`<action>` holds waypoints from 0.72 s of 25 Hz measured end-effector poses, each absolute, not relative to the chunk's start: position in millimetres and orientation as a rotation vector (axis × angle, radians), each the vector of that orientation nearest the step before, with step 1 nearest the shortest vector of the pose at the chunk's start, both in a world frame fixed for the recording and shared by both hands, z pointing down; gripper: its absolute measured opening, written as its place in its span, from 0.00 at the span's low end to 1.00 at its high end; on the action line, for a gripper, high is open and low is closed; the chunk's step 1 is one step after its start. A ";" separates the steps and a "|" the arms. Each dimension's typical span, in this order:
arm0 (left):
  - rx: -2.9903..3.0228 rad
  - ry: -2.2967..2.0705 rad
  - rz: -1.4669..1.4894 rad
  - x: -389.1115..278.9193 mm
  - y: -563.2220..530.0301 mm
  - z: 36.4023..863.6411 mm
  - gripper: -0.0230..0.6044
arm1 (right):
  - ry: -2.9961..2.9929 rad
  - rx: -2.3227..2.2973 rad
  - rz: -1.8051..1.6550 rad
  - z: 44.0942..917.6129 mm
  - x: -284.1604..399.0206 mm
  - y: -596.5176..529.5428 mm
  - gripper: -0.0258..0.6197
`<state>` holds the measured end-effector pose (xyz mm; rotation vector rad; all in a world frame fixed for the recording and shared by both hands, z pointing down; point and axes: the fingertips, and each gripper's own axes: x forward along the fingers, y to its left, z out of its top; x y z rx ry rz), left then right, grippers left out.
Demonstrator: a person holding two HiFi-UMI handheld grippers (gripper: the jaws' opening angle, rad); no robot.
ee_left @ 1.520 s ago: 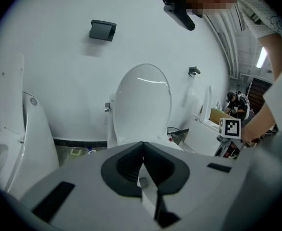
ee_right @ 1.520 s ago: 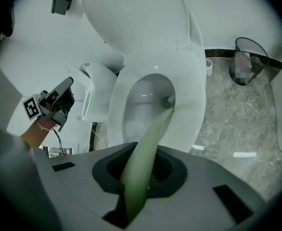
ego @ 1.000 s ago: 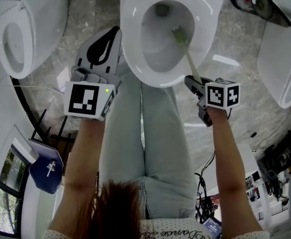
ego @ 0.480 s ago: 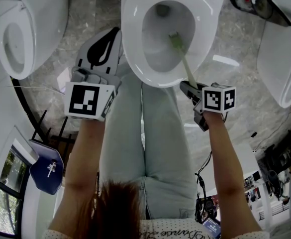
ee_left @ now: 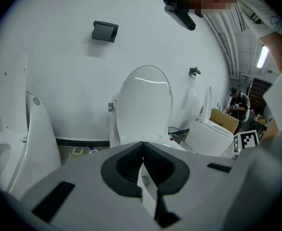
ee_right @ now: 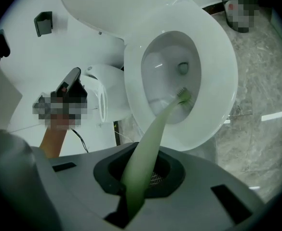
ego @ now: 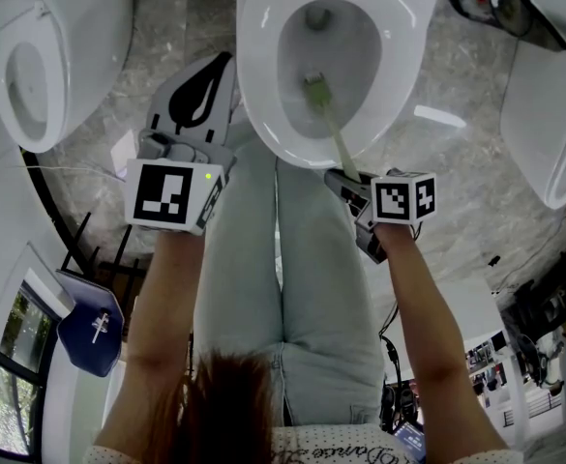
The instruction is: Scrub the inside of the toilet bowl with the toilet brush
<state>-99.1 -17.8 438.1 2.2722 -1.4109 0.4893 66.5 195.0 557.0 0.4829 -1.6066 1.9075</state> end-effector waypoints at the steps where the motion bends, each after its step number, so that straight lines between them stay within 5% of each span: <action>1: 2.272 -1.411 0.490 -99.2 -17.4 438.1 0.04 | -1.606 0.477 1.922 556.1 62.7 196.1 0.09; 18: 2.270 -1.405 0.490 -92.5 -16.4 439.8 0.04 | -1.666 0.323 2.083 531.8 20.2 198.0 0.07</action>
